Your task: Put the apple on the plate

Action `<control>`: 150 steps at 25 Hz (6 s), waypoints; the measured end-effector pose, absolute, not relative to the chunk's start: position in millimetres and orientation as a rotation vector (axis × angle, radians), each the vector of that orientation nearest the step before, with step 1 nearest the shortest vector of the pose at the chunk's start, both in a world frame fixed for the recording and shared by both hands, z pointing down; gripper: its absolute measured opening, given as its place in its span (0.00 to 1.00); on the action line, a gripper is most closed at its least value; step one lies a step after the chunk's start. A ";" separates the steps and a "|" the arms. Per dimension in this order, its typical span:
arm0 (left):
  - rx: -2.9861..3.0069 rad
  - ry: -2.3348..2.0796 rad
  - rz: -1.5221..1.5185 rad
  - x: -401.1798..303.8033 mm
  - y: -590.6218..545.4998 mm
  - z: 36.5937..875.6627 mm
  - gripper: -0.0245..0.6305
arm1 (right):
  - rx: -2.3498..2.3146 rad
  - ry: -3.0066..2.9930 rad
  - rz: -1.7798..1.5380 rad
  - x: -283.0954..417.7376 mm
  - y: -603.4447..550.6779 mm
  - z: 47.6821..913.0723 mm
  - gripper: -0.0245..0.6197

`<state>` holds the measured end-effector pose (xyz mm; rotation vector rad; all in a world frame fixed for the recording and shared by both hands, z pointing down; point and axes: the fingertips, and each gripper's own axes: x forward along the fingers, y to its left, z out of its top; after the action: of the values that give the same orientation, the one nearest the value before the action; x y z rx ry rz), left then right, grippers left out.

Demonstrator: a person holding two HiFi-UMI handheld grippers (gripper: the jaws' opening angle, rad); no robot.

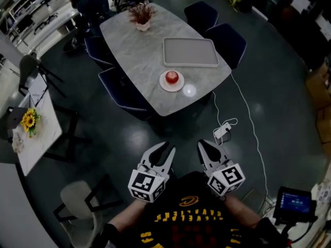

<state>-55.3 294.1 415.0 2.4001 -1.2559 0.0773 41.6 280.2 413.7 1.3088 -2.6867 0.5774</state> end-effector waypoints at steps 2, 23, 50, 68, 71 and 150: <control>2.399 -1.238 0.077 -54.0 292.4 416.5 0.18 | 1.315 -2.677 0.582 41.8 279.5 414.2 0.05; 2.277 -1.375 0.113 -47.4 176.6 434.1 0.18 | 1.149 -2.739 0.701 47.5 152.6 438.8 0.05; 1.942 -1.634 0.220 -77.9 20.8 512.8 0.19 | 0.878 -2.675 0.771 73.3 -23.6 509.1 0.05; 1.737 -1.414 0.376 -124.5 -47.9 639.0 0.19 | 0.974 -2.369 0.835 44.5 -95.4 624.5 0.13; 1.695 -1.388 0.399 -126.0 -56.5 659.7 0.19 | 0.961 -2.321 0.857 41.0 -102.9 646.5 0.13; 1.742 -0.897 -0.226 -62.8 -125.8 506.7 0.09 | 1.573 -2.256 1.860 107.9 -119.7 520.3 0.08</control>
<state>-62.8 -125.8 506.7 1.7423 -0.8973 -0.2259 107.9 -119.7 520.3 1.5734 -2.2564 1.8600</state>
